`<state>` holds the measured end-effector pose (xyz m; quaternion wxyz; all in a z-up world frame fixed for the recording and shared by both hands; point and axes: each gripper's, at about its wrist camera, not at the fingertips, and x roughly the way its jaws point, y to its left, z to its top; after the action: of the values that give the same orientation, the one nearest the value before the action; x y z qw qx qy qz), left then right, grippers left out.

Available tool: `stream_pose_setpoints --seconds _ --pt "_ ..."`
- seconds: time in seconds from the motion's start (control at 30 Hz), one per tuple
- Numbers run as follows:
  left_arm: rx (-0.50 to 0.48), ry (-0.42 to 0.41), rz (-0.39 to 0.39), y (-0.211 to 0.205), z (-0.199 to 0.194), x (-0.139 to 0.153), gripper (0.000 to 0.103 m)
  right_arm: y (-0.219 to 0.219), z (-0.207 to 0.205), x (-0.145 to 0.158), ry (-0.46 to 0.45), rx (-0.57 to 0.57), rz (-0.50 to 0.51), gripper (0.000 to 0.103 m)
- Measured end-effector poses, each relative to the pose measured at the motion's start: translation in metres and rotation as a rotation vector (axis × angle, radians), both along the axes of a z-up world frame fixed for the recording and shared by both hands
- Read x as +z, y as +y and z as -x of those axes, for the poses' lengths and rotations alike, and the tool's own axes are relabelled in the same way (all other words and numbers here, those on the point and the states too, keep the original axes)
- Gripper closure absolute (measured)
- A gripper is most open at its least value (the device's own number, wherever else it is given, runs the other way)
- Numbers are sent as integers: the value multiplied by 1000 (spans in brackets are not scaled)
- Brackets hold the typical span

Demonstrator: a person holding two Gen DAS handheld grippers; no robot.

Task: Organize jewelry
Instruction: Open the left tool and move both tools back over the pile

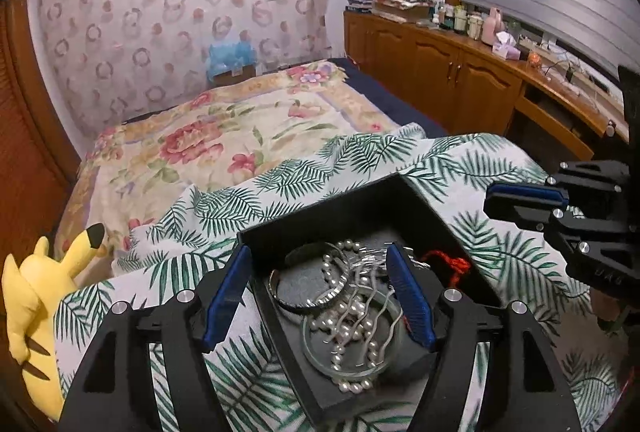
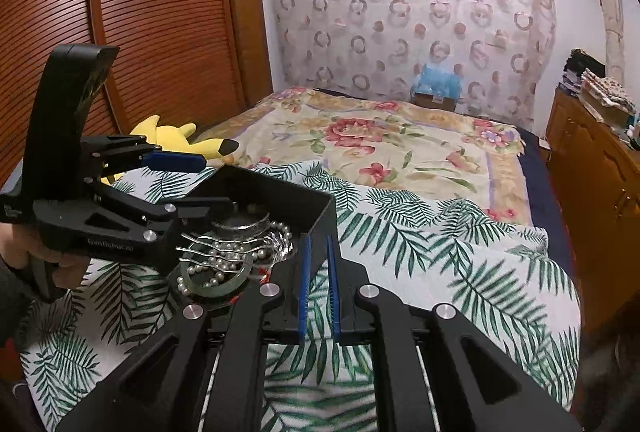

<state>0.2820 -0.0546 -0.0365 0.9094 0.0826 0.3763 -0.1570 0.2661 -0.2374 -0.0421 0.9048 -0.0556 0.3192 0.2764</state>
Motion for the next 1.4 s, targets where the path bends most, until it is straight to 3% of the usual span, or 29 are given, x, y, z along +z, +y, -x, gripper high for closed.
stream_pose_setpoints --seconds 0.07,0.17,0.2,0.57,0.77,1.07,1.17,1.37,1.4 --pt "1 -7 25 3 13 4 36 -5 13 1 -1 -4 -4 90" --pt "0 -23 43 4 31 9 35 -9 33 2 -9 -2 -5 73" --pt "5 -39 35 4 41 10 35 -9 40 1 -9 -1 0 73" --pt "2 -48 77 13 119 12 35 -9 107 -28 59 24 92 73" --pt "8 -10 87 16 154 -6 35 -4 128 -56 136 20 149 73" --pt "-5 55 75 12 186 -40 35 -12 143 -64 179 -15 167 73" --pt "-9 73 69 12 190 -49 35 -13 144 -65 164 -36 195 84" --pt "-8 101 74 13 190 -59 35 -14 145 -66 145 -49 198 86" --pt "-11 103 74 12 189 -60 35 -13 146 -66 143 -41 196 91"
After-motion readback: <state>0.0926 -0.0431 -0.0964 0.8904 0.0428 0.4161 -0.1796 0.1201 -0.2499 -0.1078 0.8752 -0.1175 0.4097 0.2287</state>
